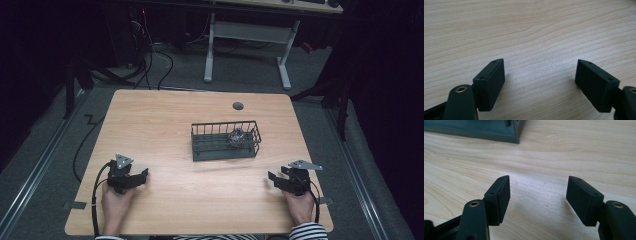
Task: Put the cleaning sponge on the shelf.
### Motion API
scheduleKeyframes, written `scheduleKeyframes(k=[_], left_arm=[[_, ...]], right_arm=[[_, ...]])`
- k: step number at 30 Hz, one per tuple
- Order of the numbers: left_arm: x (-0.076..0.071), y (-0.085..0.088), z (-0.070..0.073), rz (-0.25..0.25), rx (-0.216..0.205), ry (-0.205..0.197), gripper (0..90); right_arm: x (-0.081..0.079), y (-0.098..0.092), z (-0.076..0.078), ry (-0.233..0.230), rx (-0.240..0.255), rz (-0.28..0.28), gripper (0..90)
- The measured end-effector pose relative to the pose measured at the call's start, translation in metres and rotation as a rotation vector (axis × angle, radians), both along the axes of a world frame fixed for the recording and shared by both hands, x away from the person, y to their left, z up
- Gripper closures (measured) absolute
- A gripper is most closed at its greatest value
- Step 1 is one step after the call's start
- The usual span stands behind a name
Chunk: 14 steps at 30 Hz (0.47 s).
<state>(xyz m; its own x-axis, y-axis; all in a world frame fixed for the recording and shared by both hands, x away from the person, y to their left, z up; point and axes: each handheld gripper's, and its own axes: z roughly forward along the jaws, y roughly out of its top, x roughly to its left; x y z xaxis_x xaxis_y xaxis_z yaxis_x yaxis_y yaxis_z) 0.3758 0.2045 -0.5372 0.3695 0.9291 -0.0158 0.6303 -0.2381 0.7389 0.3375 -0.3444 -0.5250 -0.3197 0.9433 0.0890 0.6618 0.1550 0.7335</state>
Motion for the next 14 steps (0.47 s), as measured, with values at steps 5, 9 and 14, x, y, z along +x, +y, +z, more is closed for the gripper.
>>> scheduleKeyframes(k=[5,9,14], left_arm=[[0.0000,0.0000,0.0000,0.000,0.000,0.000,24.1],[-0.0001,0.0000,0.0000,-0.001,0.001,0.000,24.0],[-0.0001,0.0000,0.0000,-0.001,0.001,0.000,24.0]], right_arm=[[-0.0003,0.0074,-0.0052,-0.019,-0.088,-0.005,36.6],[-0.0006,0.0091,-0.0053,-0.021,-0.105,-0.003,36.4],[-0.0006,0.0092,-0.0053,-0.021,-0.107,-0.006,36.0]])
